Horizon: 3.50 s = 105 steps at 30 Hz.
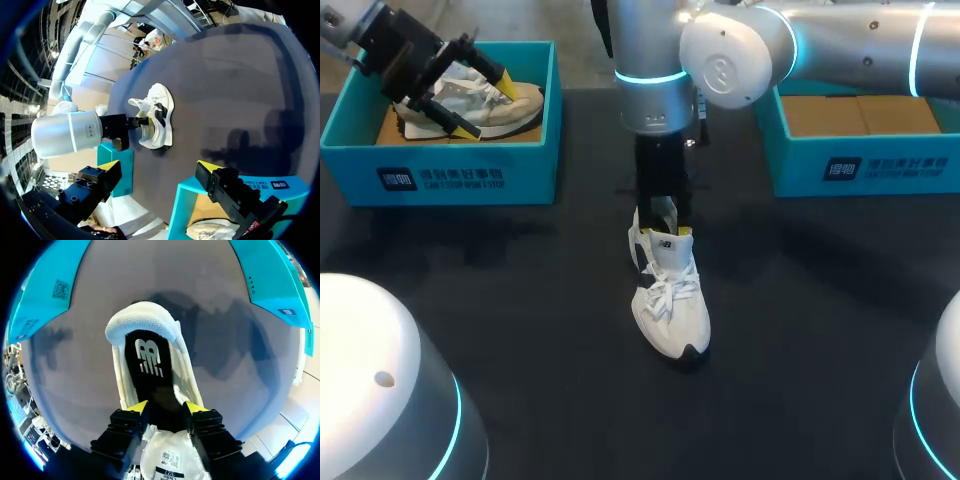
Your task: Take the shoe out of the shoebox, open the shoe tongue, remove and reinsert the insole, then place the shoe into the shoebox
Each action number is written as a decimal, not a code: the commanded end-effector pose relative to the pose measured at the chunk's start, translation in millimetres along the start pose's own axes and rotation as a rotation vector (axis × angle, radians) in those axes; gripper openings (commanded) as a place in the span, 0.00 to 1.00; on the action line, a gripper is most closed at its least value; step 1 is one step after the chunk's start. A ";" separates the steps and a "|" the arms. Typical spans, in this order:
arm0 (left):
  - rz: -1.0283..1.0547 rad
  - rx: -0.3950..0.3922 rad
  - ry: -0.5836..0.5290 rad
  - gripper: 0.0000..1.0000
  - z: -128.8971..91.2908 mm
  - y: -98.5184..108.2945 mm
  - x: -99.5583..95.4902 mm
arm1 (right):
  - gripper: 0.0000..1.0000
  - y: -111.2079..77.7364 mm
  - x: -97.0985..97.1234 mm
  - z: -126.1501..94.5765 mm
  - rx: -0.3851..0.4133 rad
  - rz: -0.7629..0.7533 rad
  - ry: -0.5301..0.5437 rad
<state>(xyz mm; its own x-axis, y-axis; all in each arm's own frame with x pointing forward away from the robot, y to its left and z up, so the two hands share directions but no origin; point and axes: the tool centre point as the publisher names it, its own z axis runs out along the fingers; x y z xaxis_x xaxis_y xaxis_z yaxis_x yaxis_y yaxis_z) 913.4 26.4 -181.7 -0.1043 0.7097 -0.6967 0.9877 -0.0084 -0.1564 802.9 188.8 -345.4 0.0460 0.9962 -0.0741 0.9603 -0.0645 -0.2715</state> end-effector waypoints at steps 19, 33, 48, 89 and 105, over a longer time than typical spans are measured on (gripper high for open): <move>0.000 -0.001 0.003 1.00 -0.1 -0.1 -0.3 | 1.00 -11.7 -2.7 -0.4 0.057 0.055 -0.021; 0.000 -0.001 0.003 1.00 -0.1 -0.1 -0.3 | 1.00 -30.1 -5.4 -21.3 0.028 0.097 -0.033; 0.000 -0.001 0.003 1.00 -0.1 -0.1 -0.3 | 1.00 -64.7 -9.9 -41.9 0.004 0.126 -0.040; 0.000 -0.001 0.003 1.00 -0.1 -0.1 -0.3 | 0.35 -52.3 -6.0 -21.1 0.036 0.042 -0.038; 0.000 -0.001 0.003 1.00 -0.1 -0.1 -0.3 | 0.42 -51.4 -2.9 -33.0 0.015 0.011 -0.047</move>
<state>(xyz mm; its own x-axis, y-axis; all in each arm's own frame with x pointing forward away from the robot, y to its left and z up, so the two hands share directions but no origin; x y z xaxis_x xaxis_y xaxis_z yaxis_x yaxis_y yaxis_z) 913.4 26.4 -181.7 -0.1043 0.7098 -0.6966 0.9877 -0.0084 -0.1564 768.4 192.3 -305.5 0.0408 0.9916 -0.1229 0.9508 -0.0763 -0.3002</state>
